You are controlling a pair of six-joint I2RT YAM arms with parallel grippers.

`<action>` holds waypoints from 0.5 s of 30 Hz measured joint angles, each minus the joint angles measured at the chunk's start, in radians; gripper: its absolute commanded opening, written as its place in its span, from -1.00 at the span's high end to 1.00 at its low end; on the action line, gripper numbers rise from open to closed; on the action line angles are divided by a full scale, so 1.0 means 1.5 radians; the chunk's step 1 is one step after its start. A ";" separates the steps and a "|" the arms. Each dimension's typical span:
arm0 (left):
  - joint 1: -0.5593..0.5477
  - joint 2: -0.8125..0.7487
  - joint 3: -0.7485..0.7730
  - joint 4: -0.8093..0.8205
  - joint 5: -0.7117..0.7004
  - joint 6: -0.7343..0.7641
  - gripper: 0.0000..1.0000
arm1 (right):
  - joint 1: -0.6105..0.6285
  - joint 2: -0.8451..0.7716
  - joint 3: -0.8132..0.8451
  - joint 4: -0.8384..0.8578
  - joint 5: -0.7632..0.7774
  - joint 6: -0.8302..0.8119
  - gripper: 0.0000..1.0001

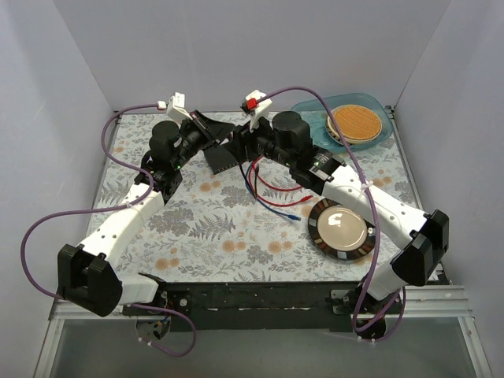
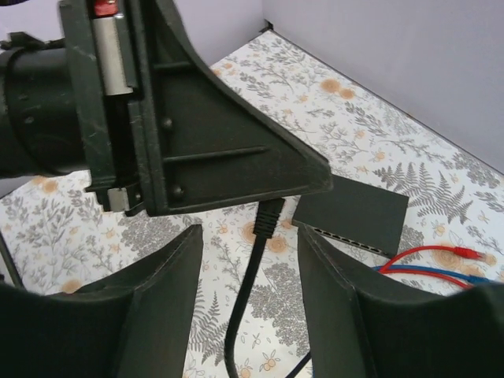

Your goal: Insert the plug into the switch port

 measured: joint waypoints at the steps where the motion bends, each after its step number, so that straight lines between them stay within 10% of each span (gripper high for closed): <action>1: -0.001 0.000 0.000 -0.002 -0.004 0.000 1.00 | 0.001 0.003 0.003 -0.002 0.012 0.000 0.12; 15: -0.005 0.000 0.000 -0.017 -0.030 0.005 1.00 | 0.000 0.033 0.026 -0.029 0.072 0.003 0.10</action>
